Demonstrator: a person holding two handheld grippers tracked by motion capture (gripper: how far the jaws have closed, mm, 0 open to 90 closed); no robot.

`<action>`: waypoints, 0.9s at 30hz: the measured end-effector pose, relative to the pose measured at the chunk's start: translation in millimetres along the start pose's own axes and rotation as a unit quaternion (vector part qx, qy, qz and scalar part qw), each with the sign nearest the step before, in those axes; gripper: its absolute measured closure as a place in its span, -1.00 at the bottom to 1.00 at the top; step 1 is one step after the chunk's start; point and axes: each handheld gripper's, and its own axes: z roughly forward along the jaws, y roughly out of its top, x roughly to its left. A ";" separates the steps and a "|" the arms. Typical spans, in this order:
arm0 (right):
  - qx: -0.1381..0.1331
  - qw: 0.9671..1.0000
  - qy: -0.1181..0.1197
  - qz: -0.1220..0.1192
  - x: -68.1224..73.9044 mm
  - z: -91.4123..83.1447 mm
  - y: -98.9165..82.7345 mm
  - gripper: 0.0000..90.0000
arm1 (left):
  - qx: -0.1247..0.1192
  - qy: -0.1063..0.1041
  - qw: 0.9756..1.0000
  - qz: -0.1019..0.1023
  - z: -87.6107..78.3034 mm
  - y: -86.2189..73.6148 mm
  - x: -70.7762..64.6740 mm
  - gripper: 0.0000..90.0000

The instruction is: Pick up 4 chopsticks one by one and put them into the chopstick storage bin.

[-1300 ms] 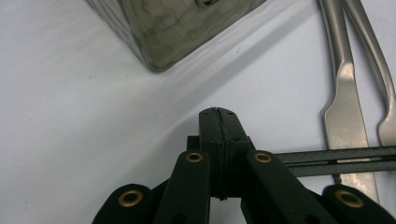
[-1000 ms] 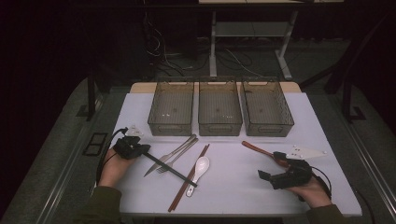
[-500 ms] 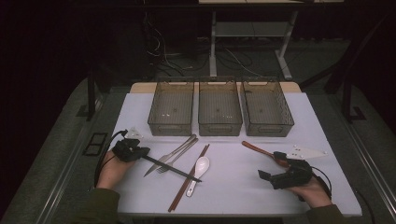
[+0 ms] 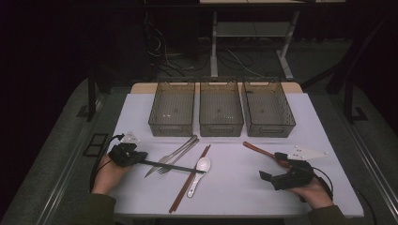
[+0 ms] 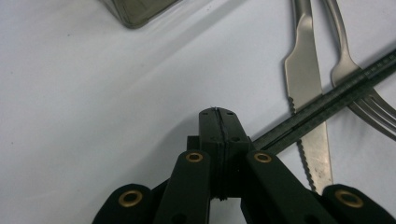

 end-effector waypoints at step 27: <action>0.001 1.000 0.001 0.000 0.0 0.4 0.1 -0.98 | -0.003 -0.026 1.000 0.004 -13.4 -16.2 -14.5 0.98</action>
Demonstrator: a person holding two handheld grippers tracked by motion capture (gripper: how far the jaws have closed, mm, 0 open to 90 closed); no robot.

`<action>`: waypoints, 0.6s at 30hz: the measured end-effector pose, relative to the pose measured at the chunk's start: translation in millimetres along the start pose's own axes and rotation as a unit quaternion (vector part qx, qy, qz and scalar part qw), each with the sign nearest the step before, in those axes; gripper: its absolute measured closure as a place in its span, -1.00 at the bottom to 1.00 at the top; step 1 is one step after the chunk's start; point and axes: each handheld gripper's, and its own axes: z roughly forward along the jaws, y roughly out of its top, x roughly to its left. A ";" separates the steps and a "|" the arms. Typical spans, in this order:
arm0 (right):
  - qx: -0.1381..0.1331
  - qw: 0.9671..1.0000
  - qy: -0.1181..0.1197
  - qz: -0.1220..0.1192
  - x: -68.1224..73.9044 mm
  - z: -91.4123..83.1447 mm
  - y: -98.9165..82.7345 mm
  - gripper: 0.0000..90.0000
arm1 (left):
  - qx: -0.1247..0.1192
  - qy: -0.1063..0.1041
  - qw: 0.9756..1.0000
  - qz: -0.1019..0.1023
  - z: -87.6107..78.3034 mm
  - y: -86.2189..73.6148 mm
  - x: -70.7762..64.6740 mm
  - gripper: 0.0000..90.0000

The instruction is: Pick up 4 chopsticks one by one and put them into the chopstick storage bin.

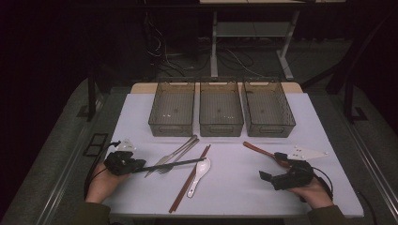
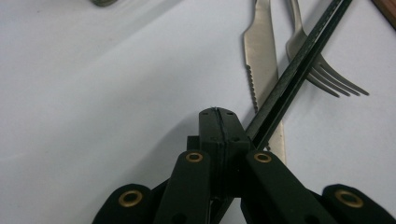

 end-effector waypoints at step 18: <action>0.001 1.000 0.001 -0.002 0.2 1.0 0.0 -0.98 | -0.011 0.004 1.000 -0.002 -4.9 -4.4 -2.1 0.98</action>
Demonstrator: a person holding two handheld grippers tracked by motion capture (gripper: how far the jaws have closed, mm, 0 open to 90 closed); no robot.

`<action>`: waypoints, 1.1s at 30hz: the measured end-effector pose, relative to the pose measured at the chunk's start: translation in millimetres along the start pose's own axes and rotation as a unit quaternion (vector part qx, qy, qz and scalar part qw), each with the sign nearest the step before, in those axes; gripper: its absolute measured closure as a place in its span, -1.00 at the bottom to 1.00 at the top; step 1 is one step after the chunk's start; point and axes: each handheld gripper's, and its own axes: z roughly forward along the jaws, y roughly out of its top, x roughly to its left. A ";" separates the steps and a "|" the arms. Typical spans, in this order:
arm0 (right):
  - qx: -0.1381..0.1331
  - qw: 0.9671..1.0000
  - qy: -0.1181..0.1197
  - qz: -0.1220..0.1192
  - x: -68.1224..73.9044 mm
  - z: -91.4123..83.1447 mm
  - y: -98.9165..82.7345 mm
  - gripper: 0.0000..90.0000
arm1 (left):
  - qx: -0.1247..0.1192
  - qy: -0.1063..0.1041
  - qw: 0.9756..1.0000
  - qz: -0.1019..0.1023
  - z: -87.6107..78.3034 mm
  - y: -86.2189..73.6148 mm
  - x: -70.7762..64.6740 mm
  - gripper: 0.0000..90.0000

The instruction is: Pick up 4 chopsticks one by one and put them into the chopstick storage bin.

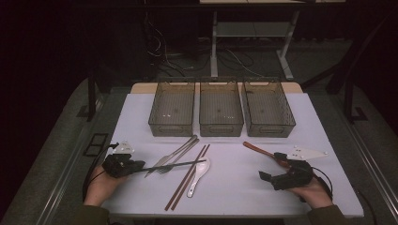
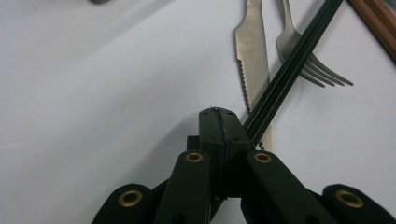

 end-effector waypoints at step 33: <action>0.004 1.000 0.005 -0.001 0.4 1.4 -0.1 -0.98 | -0.059 -0.098 0.988 0.101 38.3 73.2 -48.0 0.05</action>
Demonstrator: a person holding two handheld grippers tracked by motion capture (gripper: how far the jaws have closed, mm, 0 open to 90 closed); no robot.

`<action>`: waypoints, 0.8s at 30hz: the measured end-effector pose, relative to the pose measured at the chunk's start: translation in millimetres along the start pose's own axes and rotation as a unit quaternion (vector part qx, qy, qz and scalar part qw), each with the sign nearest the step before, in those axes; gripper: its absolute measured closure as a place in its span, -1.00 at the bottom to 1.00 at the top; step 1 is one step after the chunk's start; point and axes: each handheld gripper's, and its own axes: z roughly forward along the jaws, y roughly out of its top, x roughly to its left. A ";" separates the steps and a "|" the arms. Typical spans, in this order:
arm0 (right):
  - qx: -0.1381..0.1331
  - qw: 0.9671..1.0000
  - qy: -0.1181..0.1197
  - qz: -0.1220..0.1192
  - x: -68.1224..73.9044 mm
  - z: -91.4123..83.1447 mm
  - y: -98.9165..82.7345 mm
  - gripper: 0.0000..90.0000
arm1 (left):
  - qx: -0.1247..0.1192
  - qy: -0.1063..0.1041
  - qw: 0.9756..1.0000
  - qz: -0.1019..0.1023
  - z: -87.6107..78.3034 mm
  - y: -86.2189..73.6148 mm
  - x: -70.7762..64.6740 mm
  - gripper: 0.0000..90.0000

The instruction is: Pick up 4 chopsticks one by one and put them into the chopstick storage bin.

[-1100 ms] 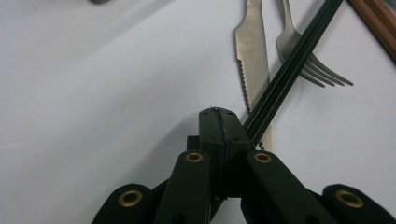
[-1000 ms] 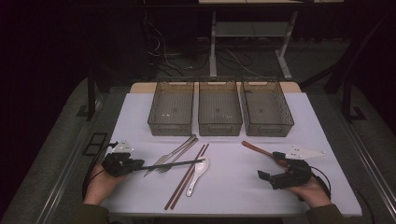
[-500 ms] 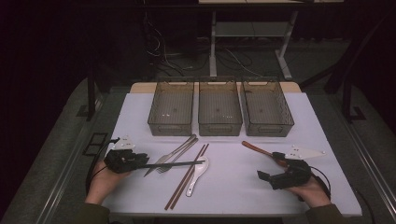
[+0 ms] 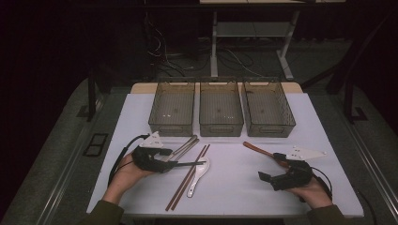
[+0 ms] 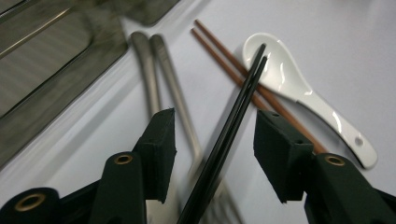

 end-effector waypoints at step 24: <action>-0.002 1.000 0.003 0.000 -0.3 -0.5 -0.1 -0.98 | 0.093 -0.045 0.992 0.073 46.8 17.0 -4.7 0.50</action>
